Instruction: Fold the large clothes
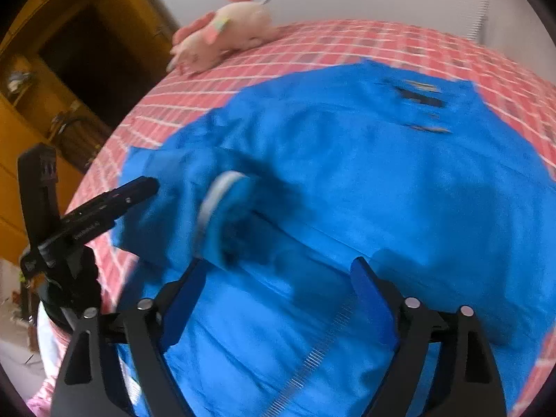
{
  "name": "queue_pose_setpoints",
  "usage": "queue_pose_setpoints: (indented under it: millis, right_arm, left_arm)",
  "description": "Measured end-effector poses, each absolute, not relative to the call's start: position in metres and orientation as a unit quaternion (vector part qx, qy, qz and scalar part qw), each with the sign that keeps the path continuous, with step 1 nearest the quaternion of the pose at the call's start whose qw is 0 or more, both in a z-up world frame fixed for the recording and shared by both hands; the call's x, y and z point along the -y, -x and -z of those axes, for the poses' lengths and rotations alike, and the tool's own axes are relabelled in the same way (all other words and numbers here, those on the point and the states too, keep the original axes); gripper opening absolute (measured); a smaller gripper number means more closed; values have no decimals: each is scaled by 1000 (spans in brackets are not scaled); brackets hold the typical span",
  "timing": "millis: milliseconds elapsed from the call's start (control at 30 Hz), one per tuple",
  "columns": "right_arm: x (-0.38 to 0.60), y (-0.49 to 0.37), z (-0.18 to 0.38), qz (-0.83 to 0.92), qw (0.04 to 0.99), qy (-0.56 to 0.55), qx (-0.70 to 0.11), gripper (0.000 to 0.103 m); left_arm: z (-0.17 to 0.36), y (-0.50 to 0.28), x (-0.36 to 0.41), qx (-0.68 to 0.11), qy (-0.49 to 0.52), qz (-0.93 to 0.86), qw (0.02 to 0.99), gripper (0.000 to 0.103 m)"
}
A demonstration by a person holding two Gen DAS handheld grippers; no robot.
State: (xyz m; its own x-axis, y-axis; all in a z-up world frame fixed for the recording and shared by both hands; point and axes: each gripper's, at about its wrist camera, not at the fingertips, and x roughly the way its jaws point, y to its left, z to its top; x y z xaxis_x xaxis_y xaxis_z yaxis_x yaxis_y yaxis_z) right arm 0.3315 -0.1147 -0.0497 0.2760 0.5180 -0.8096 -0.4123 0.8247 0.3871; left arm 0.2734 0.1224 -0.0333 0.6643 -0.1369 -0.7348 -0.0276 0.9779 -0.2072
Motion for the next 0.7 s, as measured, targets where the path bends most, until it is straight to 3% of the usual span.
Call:
queue_pose_setpoints:
  millis: [200,233,267,300,400,700]
  right_arm:
    - [63,-355,70,-331,757,-69,-559,86]
    - [56,-356,74,-332,755,-64,-562,78]
    - [50,-357,77,-332,755,-54,-563,55]
    - [45,-356,81,-334,754,-48,-563,42]
    - [47,-355,75,-342,761,-54,-549,21]
    - [135,-348,28,-284,818,-87,-493,17]
  left_arm:
    - [23,-268,-146,-369,99,-16,924,42]
    - [22,-268,-148,-367,98,-18,925,42]
    - [22,-269,-150,-366,100,-18,925,42]
    - [22,-269,-152,-366,103,-17,925,42]
    - [23,-270,-159,-365,110,-17,924,42]
    - [18,-265,-153,-354,114,1,928,42]
